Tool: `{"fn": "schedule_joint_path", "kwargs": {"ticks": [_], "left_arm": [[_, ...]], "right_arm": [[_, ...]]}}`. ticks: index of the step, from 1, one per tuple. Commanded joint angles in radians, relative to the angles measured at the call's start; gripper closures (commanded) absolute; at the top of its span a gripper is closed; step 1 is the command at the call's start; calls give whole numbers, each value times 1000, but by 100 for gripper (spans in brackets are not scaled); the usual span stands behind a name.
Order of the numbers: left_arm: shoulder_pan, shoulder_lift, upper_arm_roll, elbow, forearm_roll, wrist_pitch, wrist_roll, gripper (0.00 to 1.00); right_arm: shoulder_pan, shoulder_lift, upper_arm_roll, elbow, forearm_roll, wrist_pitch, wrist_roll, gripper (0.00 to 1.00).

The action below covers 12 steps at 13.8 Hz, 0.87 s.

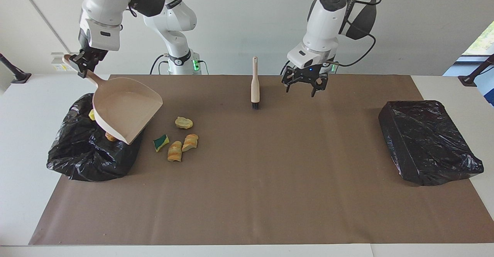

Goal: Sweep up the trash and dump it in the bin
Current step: 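Lift the emptied dustpan back from the bin with the right gripper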

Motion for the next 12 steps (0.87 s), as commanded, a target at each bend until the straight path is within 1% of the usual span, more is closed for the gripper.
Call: {"fn": "schedule_joint_path", "kwargs": {"ticks": [1, 3, 5, 7, 8, 10, 12], "left_arm": [[92, 71, -17, 191, 18, -138, 97, 0], [175, 74, -17, 280, 50, -178, 162, 0], [212, 62, -9, 318, 58, -227, 234, 0], [244, 72, -9, 412, 56, -311, 291, 0], [267, 80, -6, 447, 55, -354, 297, 0], [275, 92, 0, 505, 55, -425, 323, 0], [276, 91, 2, 530, 56, -473, 337, 0]], "right_arm": [[42, 46, 22, 25, 89, -35, 183, 100], [117, 89, 27, 34, 136, -37, 348, 100], [177, 138, 27, 45, 219, -31, 528, 100], [237, 195, 27, 72, 271, -22, 698, 100], [260, 233, 27, 103, 299, -20, 790, 100], [333, 333, 27, 141, 354, 7, 1009, 100], [389, 428, 27, 190, 418, 87, 1189, 100]]}}
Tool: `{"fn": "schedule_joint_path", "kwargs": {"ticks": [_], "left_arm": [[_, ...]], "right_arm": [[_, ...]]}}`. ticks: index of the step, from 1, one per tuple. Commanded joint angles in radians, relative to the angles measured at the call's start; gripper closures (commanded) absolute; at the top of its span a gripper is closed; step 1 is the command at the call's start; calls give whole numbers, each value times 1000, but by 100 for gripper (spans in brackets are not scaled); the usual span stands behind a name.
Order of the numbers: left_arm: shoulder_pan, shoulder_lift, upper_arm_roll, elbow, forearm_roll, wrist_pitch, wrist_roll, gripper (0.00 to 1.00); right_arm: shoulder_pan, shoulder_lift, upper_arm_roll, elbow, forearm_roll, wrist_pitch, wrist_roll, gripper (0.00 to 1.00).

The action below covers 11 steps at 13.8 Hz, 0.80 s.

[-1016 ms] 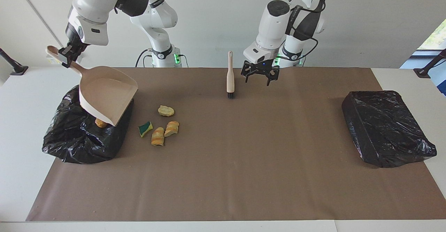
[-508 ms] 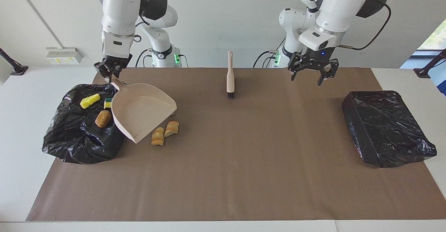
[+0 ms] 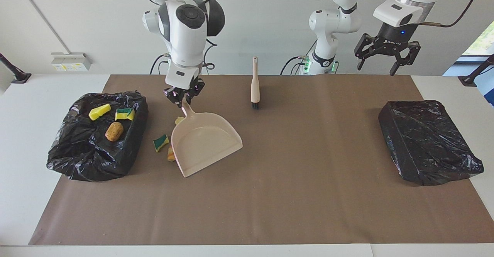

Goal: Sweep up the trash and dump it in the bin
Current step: 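Lift the emptied dustpan back from the bin with the right gripper, then lower the dustpan onto the mat center and release it with the right gripper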

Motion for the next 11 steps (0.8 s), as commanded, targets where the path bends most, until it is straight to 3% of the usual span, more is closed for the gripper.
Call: {"fn": "schedule_joint_path", "kwargs": {"ticks": [1, 5, 11], "left_arm": [[11, 36, -8, 68, 18, -63, 25, 0], [31, 57, -9, 99, 30, -79, 25, 0], [42, 28, -11, 82, 28, -63, 25, 0]], "right_arm": [[55, 164, 0, 127, 83, 73, 216, 100], [146, 368, 0, 285, 156, 196, 561, 100], [207, 444, 0, 284, 259, 336, 718, 100]]}}
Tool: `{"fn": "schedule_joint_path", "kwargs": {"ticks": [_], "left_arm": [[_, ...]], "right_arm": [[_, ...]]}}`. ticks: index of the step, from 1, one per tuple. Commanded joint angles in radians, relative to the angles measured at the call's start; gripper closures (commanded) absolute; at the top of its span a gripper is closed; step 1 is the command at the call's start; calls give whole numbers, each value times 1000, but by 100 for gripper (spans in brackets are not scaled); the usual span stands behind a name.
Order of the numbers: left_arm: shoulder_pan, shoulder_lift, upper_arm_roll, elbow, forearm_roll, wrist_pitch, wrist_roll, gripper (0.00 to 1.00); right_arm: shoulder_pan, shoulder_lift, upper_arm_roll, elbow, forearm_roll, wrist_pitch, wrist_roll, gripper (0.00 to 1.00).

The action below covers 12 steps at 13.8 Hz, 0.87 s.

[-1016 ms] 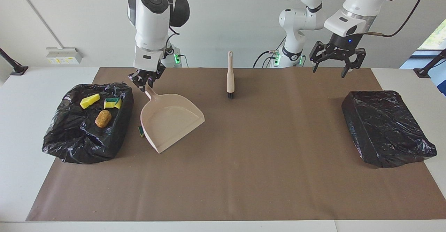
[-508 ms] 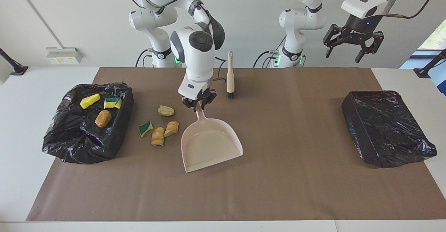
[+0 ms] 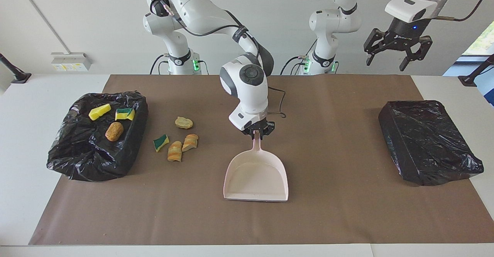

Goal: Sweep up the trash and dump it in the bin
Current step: 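Lower the dustpan onto the mat center and release it with the right gripper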

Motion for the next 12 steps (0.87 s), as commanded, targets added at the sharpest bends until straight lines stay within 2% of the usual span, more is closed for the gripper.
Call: {"fn": "schedule_joint_path", "kwargs": {"ticks": [1, 3, 4, 6, 10, 12], "left_arm": [[23, -10, -10, 3, 12, -19, 15, 0], [23, -18, -13, 1, 12, -33, 9, 0], [23, -18, -13, 1, 12, -34, 6, 0], [25, -18, -13, 1, 12, -34, 6, 0], [25, -18, -13, 1, 12, -34, 6, 0], [25, -18, -13, 1, 12, -34, 6, 0]], "right_arm": [[3, 24, 0, 28, 20, 1, 29, 74], [12, 16, -2, 19, 9, -22, 13, 11], [9, 4, -2, 6, 1, -40, 9, 0], [6, -70, -2, -6, 0, -132, -26, 0], [1, -272, 0, -147, 21, -221, -32, 0], [4, -327, 0, -149, 21, -313, -34, 0]]}}
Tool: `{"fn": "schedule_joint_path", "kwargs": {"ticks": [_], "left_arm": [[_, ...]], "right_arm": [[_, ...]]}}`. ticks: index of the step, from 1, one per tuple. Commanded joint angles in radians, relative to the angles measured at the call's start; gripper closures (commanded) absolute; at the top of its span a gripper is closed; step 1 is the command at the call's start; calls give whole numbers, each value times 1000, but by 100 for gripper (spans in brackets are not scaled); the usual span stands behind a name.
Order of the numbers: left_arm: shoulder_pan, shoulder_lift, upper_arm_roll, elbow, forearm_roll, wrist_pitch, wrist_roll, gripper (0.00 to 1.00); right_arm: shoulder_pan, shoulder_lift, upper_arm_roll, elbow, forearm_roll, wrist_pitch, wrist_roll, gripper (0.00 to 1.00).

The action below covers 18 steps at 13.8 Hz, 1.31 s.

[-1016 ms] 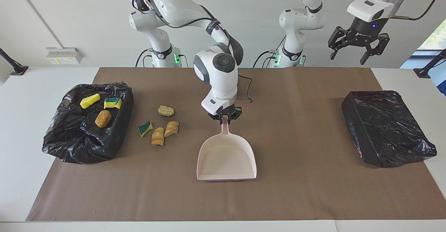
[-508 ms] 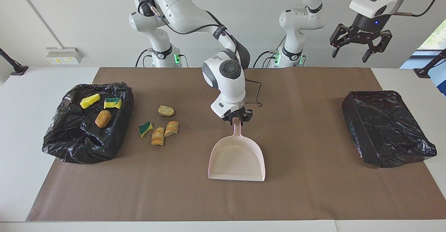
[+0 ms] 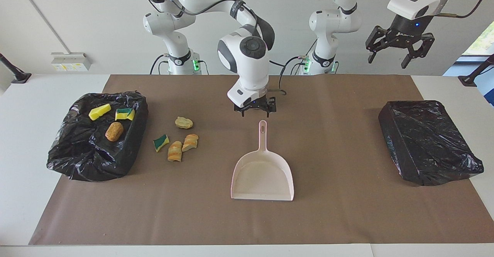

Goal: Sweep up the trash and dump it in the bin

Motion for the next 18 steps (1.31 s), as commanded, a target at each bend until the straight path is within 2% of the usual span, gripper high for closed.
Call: {"fn": "schedule_joint_path", "kwargs": {"ticks": [1, 5, 7, 10, 12, 14, 18], "left_arm": [[17, -11, -13, 1, 12, -18, 6, 0], [17, -11, -13, 1, 12, -20, 3, 0], [15, -13, -18, -6, 10, 0, 3, 0], [-3, 13, -27, -8, 7, 52, 1, 0], [-43, 52, -30, -13, 5, 127, 0, 0], [-97, 105, -30, -14, 19, 173, -17, 0], [-174, 184, -30, -40, 13, 326, -97, 0]], "right_arm": [[-8, -122, 1, -79, 18, -76, -31, 0], [-8, -199, 1, -82, 55, -202, -55, 0], [14, -251, 1, -152, 128, -209, -41, 0], [79, -424, 1, -446, 203, -35, -32, 0], [141, -489, 1, -563, 272, 6, -28, 0], [187, -492, 1, -605, 303, 26, 1, 0], [299, -489, 1, -778, 335, 223, 52, 0]]}}
